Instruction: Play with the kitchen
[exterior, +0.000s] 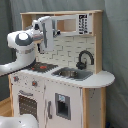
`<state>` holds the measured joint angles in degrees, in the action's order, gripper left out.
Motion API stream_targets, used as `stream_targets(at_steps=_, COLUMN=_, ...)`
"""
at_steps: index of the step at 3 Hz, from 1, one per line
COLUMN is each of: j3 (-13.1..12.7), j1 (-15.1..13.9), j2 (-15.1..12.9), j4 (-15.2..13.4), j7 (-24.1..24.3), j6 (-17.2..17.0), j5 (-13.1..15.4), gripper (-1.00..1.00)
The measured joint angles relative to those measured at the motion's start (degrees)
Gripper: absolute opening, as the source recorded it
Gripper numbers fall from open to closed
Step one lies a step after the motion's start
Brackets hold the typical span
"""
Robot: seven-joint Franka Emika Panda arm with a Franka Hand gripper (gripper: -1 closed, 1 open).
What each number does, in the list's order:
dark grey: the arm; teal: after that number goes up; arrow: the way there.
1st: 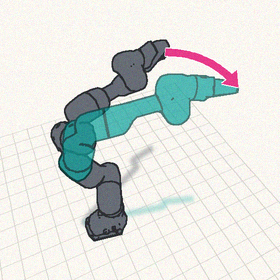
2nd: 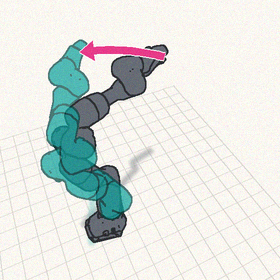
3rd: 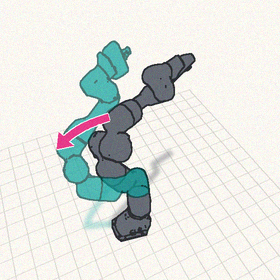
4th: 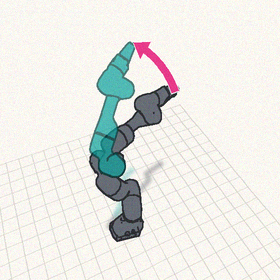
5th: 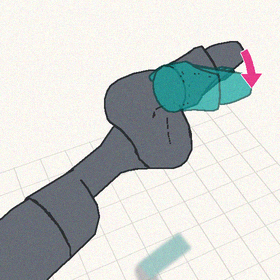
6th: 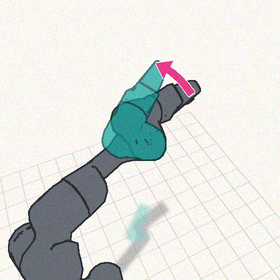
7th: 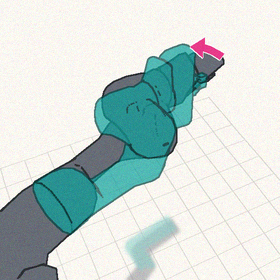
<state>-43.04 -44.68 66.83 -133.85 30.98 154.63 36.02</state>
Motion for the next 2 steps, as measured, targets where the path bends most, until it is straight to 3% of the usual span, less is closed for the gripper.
stream_targets(at_steps=2, j3=-4.0, j1=-2.6, j2=-7.6, j4=7.8, j7=-1.6, j6=1.8, j5=0.0, gripper=-1.0)
